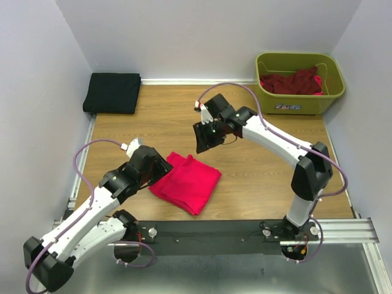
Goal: Fold and stack the t-shirts
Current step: Fold the tshirt
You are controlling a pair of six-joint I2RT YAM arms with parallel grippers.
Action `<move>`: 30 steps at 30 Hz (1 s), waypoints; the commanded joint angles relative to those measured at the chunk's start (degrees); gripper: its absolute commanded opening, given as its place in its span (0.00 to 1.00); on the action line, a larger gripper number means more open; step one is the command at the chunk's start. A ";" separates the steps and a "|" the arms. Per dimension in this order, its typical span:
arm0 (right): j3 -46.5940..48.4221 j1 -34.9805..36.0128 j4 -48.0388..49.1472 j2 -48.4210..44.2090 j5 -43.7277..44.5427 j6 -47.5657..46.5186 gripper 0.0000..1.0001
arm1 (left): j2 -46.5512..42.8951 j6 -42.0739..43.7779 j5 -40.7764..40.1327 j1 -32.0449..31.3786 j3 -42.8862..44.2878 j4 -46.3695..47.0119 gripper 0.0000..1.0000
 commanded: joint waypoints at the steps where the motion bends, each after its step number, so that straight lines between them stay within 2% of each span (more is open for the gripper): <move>1: -11.07 0.06 1.54 -3.55 -2.25 2.98 0.51 | 4.24 6.36 -3.34 0.72 -0.05 6.64 0.60; 4: -20.64 0.41 6.89 -6.63 -8.49 5.62 0.50 | 8.20 9.61 -3.17 2.65 0.39 10.69 0.50; 6: -23.74 0.85 9.27 -7.96 -12.45 6.94 0.50 | 10.40 12.95 -2.47 3.79 0.65 13.32 0.48; 10: -28.14 1.55 11.65 -6.99 -12.38 7.82 0.51 | 17.50 17.70 -2.03 6.87 0.57 15.79 0.48; 22: -29.46 0.59 12.01 -0.05 2.81 9.23 0.51 | 24.82 20.43 4.21 8.72 -4.26 22.38 0.43; 27: -26.57 -5.12 11.66 2.50 13.53 6.41 0.47 | 22.46 19.82 6.32 8.72 -5.50 22.65 0.42; 30: -21.39 -8.63 10.69 4.25 22.32 1.16 0.44 | 20.70 19.90 6.94 8.63 -5.50 21.68 0.43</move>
